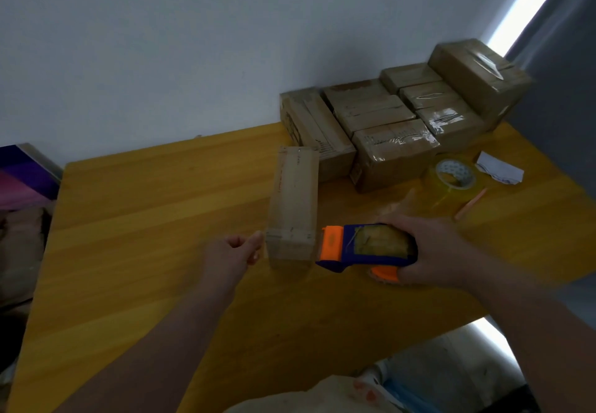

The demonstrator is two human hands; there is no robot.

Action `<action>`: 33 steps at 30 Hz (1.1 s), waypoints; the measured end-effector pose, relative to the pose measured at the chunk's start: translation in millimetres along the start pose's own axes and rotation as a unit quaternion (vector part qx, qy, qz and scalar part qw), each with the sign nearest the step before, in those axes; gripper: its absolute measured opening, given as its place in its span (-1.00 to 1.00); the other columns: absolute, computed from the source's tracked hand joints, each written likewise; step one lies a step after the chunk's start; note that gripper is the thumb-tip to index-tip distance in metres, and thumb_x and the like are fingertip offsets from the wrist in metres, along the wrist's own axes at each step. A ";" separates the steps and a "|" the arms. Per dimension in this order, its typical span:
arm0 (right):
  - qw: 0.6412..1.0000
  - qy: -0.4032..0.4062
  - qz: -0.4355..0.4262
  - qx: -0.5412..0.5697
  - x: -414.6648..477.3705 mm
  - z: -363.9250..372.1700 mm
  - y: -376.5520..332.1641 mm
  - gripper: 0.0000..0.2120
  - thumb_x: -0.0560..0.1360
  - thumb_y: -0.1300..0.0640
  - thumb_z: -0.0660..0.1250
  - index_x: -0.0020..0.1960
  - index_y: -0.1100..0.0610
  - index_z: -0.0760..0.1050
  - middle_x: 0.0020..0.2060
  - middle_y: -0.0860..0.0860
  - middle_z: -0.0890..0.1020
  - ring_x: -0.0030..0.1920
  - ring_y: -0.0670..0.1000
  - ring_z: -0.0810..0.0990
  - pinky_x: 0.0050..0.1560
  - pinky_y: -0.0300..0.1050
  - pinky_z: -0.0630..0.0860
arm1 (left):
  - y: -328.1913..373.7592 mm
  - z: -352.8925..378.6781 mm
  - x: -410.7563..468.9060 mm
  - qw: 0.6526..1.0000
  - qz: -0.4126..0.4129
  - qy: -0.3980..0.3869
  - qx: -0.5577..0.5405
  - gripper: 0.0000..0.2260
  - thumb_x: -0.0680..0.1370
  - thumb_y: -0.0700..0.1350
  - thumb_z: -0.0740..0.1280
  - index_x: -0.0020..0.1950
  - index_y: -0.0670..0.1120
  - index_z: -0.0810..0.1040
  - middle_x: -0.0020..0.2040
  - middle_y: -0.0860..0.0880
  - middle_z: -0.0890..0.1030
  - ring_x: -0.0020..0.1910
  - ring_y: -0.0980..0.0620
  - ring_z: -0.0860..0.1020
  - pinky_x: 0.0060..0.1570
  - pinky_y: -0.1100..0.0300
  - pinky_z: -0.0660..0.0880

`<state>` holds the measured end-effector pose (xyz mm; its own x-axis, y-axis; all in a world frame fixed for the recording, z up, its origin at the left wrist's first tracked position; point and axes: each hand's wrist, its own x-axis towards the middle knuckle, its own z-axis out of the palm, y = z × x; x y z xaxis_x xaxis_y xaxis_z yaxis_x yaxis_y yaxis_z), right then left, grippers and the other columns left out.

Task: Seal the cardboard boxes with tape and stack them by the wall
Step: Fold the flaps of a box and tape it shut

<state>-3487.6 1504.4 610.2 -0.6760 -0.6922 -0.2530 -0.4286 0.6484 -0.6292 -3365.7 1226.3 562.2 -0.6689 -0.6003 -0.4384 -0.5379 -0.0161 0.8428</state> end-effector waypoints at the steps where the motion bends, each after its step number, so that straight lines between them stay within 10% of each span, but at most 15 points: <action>1: 1.000 -0.006 0.002 0.005 1.6 1.7 0.2 -0.34 0.27 -0.04 0.61 0.29 -0.15 0.42 0.00 -0.16 0.57 -0.09 -0.24 0.57 -0.14 -0.24 0.59 | -0.8 1.1 1.5 1.000 -0.007 -0.009 -0.006 -0.72 0.54 -0.07 0.38 -0.31 -0.20 0.55 -0.40 -0.07 0.54 -0.37 0.04 0.47 -0.32 0.16 0.42; 11: 1.000 -0.010 0.018 0.022 0.6 7.1 0.2 -0.35 0.29 0.01 0.60 0.29 -0.15 0.39 0.00 -0.14 0.56 -0.10 -0.23 0.57 -0.16 -0.27 0.58 | -8.5 3.8 1.6 0.993 -0.008 -0.068 0.099 -0.77 0.61 0.04 0.23 0.04 -0.09 0.56 -0.13 -0.13 0.63 -0.18 -0.02 0.57 -0.20 0.13 0.49; 17: 0.998 -0.007 0.006 0.054 3.3 19.5 -1.8 -0.42 0.31 0.01 0.59 0.22 -0.20 0.40 -0.07 -0.13 0.57 -0.13 -0.19 0.59 -0.22 -0.23 0.57 | 7.8 0.2 -10.2 0.988 0.117 0.051 0.082 -0.78 0.62 -0.11 0.22 0.12 -0.09 0.65 -0.01 -0.03 0.65 -0.07 0.05 0.58 0.01 0.04 0.53; 20: 0.999 -0.002 0.015 0.046 3.4 25.0 -4.8 -0.41 0.33 0.01 0.57 0.25 -0.19 0.37 -0.07 -0.15 0.55 -0.14 -0.23 0.56 -0.24 -0.30 0.54 | 16.4 -1.4 -24.0 0.993 0.100 -0.027 0.063 -0.64 0.64 -0.13 0.15 0.44 -0.03 0.41 0.33 0.05 0.48 0.24 0.07 0.46 0.23 0.09 0.41; 23: 0.998 0.002 0.025 0.051 2.7 28.4 -4.5 -0.37 0.34 -0.01 0.57 0.31 -0.16 0.36 -0.04 -0.17 0.53 -0.14 -0.25 0.55 -0.24 -0.34 0.52 | 22.7 -4.2 -35.0 0.973 0.121 -0.118 0.157 -0.47 0.65 -0.09 0.13 0.58 0.03 0.01 0.26 0.22 0.34 0.17 0.23 0.36 0.05 0.22 0.34; 28: 0.999 0.010 0.027 0.041 3.7 35.7 -7.6 -0.36 0.33 -0.08 0.55 0.33 -0.18 0.34 0.00 -0.14 0.53 -0.08 -0.15 0.57 -0.11 -0.19 0.58 | 26.3 -0.1 -26.2 0.761 0.358 -0.160 0.517 -0.34 0.64 0.05 0.09 0.53 0.01 -0.33 0.51 0.05 -0.35 0.48 0.10 -0.34 0.51 -0.02 -0.21; 33: 0.999 0.014 0.027 0.036 1.0 33.6 -12.6 -0.41 0.33 -0.07 0.55 0.27 -0.21 0.34 -0.05 -0.17 0.53 -0.13 -0.21 0.55 -0.20 -0.31 0.53 | 24.3 6.3 -12.9 0.648 0.409 -0.218 0.604 -0.32 0.58 0.19 -0.04 0.52 -0.01 -0.36 0.50 0.01 -0.39 0.49 0.08 -0.36 0.48 0.06 -0.32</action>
<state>-3462.8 1484.9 593.2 -0.7129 -0.6480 -0.2680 -0.3484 0.6589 -0.6667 -3373.4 1238.7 586.4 -0.9238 0.2743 -0.2672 0.2552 0.9612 0.1046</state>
